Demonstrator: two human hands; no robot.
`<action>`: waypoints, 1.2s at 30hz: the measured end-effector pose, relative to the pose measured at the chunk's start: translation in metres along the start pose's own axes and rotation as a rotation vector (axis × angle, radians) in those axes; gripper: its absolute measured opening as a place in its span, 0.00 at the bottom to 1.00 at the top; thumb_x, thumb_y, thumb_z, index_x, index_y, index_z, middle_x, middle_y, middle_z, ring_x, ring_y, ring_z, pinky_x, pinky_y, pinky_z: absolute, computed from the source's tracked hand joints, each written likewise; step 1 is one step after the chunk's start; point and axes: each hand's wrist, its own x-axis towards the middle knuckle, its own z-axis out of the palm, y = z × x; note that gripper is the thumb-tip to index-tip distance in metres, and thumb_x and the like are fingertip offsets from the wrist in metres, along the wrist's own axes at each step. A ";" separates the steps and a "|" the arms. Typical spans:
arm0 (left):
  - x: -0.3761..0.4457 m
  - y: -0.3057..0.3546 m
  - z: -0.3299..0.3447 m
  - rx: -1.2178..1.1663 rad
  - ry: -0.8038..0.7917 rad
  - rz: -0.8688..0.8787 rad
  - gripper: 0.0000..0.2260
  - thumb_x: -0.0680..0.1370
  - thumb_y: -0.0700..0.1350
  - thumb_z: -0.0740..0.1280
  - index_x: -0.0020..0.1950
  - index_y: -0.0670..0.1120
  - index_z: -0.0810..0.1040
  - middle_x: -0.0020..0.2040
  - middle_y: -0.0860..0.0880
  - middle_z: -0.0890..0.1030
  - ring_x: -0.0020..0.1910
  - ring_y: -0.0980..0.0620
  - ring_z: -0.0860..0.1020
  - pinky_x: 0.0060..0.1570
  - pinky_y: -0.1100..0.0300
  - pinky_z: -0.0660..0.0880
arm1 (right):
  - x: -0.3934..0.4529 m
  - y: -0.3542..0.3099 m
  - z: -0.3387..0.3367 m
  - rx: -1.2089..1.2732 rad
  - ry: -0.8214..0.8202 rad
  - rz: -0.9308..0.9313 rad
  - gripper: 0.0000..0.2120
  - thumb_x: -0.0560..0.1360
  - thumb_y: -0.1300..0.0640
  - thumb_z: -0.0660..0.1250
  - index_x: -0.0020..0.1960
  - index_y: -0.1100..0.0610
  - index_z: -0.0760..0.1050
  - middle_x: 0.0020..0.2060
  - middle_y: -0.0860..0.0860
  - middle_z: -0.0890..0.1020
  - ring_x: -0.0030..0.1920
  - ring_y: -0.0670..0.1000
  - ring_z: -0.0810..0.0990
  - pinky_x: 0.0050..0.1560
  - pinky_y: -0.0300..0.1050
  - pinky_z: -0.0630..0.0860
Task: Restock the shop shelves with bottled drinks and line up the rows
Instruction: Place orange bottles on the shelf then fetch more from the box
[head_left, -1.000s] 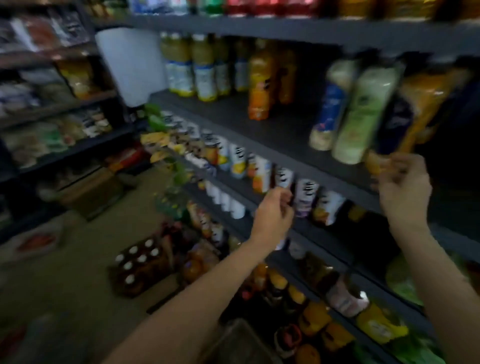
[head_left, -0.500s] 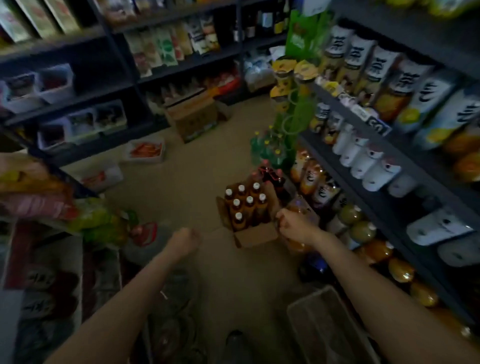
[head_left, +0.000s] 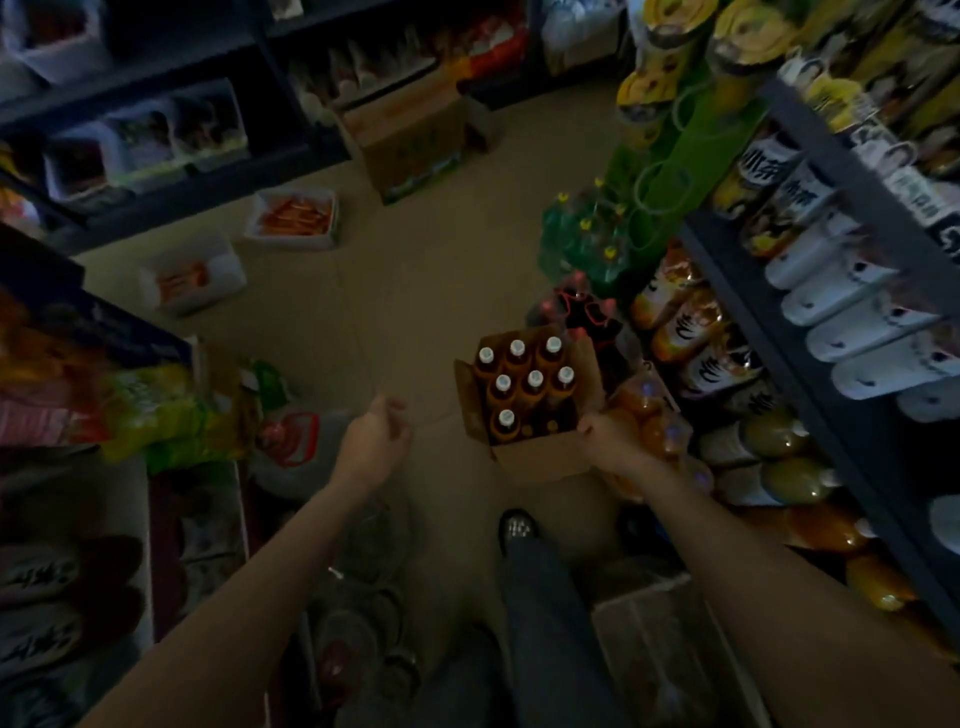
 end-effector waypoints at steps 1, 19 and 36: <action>0.014 0.000 0.005 -0.007 -0.007 -0.017 0.11 0.77 0.37 0.63 0.58 0.37 0.72 0.52 0.40 0.80 0.53 0.41 0.78 0.47 0.59 0.69 | 0.018 0.003 0.004 -0.044 0.004 -0.015 0.10 0.78 0.62 0.58 0.57 0.63 0.73 0.57 0.58 0.77 0.58 0.57 0.75 0.56 0.46 0.71; 0.159 -0.100 0.205 -0.208 -0.160 -0.168 0.15 0.75 0.33 0.64 0.61 0.37 0.68 0.53 0.44 0.76 0.51 0.49 0.75 0.50 0.62 0.70 | 0.253 0.009 0.159 -0.440 -0.047 -0.328 0.21 0.76 0.68 0.58 0.69 0.60 0.63 0.66 0.59 0.65 0.61 0.61 0.71 0.58 0.52 0.72; 0.169 -0.055 0.192 -0.715 -0.222 -0.243 0.15 0.66 0.33 0.75 0.48 0.45 0.76 0.41 0.52 0.78 0.36 0.66 0.79 0.37 0.72 0.74 | 0.230 -0.042 0.035 0.413 0.089 -0.336 0.11 0.78 0.57 0.63 0.58 0.59 0.74 0.50 0.53 0.77 0.50 0.51 0.77 0.49 0.45 0.73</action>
